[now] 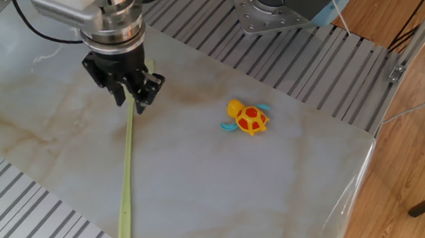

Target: Swat with a flyswatter

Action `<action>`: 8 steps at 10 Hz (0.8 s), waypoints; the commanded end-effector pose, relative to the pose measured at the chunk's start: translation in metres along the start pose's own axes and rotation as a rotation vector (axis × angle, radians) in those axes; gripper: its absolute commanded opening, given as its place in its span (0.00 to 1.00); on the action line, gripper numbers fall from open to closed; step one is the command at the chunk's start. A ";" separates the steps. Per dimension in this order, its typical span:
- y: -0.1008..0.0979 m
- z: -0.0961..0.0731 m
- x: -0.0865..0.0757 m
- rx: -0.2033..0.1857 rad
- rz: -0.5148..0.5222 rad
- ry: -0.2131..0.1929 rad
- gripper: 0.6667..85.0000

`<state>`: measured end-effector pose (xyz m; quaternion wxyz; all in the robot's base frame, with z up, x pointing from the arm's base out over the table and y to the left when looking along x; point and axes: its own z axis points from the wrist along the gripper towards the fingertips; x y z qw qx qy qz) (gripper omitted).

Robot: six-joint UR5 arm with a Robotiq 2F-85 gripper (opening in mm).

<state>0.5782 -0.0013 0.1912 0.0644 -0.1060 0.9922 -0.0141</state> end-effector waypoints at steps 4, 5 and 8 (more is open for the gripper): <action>0.014 0.004 -0.015 -0.052 -0.106 -0.044 0.36; 0.009 0.014 -0.015 -0.038 -0.071 -0.015 0.26; 0.004 0.022 -0.015 -0.027 -0.153 0.003 0.20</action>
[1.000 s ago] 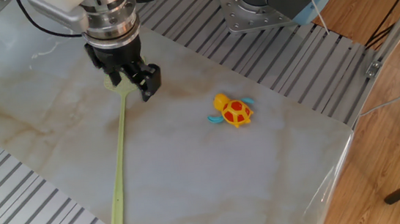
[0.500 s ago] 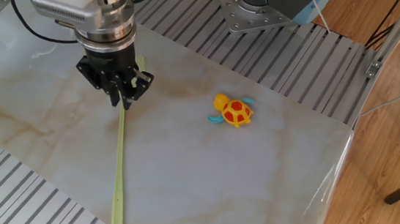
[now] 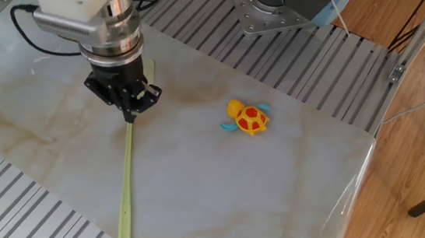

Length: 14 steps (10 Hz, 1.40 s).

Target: Swat with a flyswatter

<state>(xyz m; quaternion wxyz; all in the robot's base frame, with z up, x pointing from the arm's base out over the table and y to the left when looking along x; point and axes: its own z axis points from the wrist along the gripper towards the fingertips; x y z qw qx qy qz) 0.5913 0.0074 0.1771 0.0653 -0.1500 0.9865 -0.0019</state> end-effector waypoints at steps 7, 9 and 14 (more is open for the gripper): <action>-0.001 0.065 -0.033 -0.042 -0.142 0.020 0.56; -0.014 0.065 -0.019 0.002 -0.180 0.076 0.58; -0.022 0.105 -0.041 0.023 -0.247 0.089 0.65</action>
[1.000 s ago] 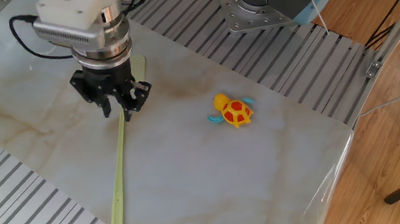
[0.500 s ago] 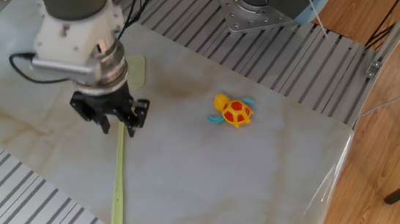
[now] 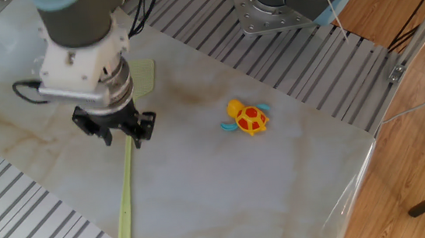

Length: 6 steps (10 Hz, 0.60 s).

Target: Swat with a flyswatter

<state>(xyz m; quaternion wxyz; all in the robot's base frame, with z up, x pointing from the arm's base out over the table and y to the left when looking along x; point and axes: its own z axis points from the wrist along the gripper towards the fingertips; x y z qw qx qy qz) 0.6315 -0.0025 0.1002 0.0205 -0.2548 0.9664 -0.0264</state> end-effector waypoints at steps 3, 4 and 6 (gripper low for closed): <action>0.003 0.023 -0.011 -0.030 -0.027 0.020 0.65; 0.006 0.022 -0.014 -0.041 -0.030 0.008 0.66; 0.003 0.031 -0.017 -0.036 -0.055 -0.029 0.71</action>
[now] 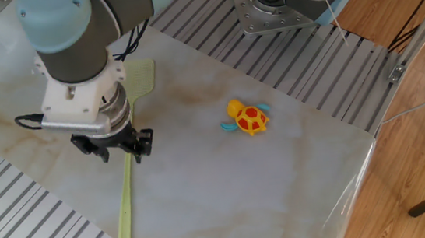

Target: Swat with a flyswatter

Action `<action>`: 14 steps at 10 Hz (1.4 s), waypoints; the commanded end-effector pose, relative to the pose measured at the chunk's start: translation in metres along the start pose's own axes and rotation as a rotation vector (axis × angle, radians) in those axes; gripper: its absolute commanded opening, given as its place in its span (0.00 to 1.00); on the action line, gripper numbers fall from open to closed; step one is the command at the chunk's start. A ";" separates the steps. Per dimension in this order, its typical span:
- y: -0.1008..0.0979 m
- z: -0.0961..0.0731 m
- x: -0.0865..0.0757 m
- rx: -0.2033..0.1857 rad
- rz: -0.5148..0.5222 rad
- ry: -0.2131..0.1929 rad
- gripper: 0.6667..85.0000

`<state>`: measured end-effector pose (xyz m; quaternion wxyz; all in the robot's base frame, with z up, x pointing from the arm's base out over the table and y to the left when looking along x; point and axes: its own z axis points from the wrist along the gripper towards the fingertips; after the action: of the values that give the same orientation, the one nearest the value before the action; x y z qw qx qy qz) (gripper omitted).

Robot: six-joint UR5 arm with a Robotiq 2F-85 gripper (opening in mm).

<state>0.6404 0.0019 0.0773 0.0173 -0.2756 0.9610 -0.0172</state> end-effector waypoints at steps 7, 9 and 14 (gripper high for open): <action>-0.020 0.034 -0.043 0.039 -0.063 -0.025 0.65; -0.025 0.040 -0.037 0.043 -0.096 -0.032 0.66; -0.022 0.061 -0.040 0.007 -0.065 -0.037 0.66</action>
<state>0.6849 0.0024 0.0317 0.0315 -0.3143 0.9484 -0.0279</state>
